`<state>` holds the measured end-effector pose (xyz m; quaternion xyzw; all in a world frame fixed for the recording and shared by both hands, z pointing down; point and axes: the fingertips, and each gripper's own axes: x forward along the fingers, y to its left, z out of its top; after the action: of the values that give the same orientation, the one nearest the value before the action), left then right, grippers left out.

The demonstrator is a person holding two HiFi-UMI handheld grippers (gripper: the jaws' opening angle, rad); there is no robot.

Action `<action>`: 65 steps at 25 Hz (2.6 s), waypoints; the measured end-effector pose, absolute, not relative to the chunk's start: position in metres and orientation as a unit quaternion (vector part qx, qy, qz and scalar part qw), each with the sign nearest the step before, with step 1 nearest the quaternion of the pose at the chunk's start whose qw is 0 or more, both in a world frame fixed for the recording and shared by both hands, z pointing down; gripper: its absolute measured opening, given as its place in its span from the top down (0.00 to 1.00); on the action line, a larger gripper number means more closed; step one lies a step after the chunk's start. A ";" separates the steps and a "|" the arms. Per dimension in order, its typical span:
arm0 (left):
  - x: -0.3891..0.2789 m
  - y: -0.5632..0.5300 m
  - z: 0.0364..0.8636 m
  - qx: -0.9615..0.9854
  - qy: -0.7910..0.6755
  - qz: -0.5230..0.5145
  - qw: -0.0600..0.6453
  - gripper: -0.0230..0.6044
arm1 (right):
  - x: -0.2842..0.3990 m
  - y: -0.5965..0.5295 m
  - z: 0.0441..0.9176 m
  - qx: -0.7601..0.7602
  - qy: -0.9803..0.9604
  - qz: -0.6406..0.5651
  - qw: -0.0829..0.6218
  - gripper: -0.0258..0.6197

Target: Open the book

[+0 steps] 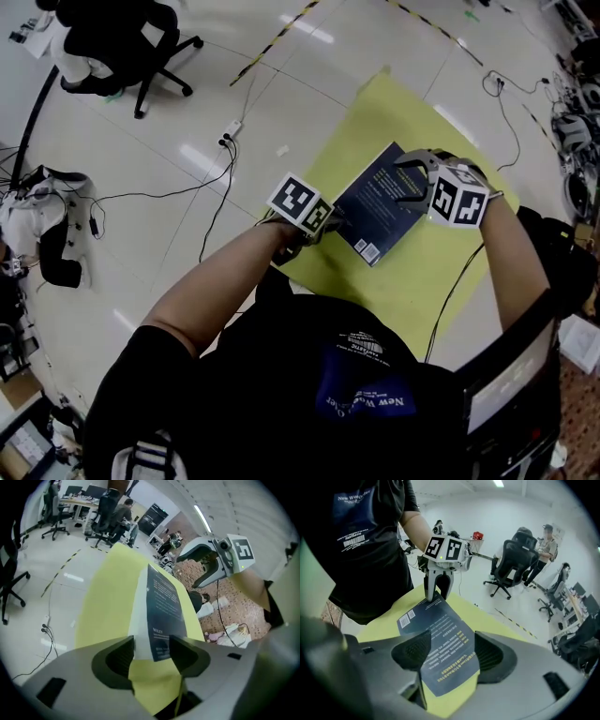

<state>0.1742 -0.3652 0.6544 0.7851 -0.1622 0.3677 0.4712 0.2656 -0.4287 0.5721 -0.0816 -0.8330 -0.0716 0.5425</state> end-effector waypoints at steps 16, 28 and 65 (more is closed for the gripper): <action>0.230 -0.345 0.596 0.841 -0.107 0.293 0.442 0.72 | 0.253 -0.403 0.560 -0.112 -0.825 -0.120 0.541 0.55; 0.295 -0.294 0.541 0.902 0.017 0.282 0.327 0.80 | 0.308 -0.327 0.585 -0.282 -0.669 -0.233 0.647 0.88; 0.229 -0.346 0.630 0.823 -0.035 0.353 0.445 0.50 | 0.322 -0.305 0.582 -0.148 -0.746 -0.216 0.612 0.92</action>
<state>0.2286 -0.3464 0.6300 0.8227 -0.0348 0.3525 0.4446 0.3220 -0.3053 0.5816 -0.1481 -0.7465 -0.2160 0.6117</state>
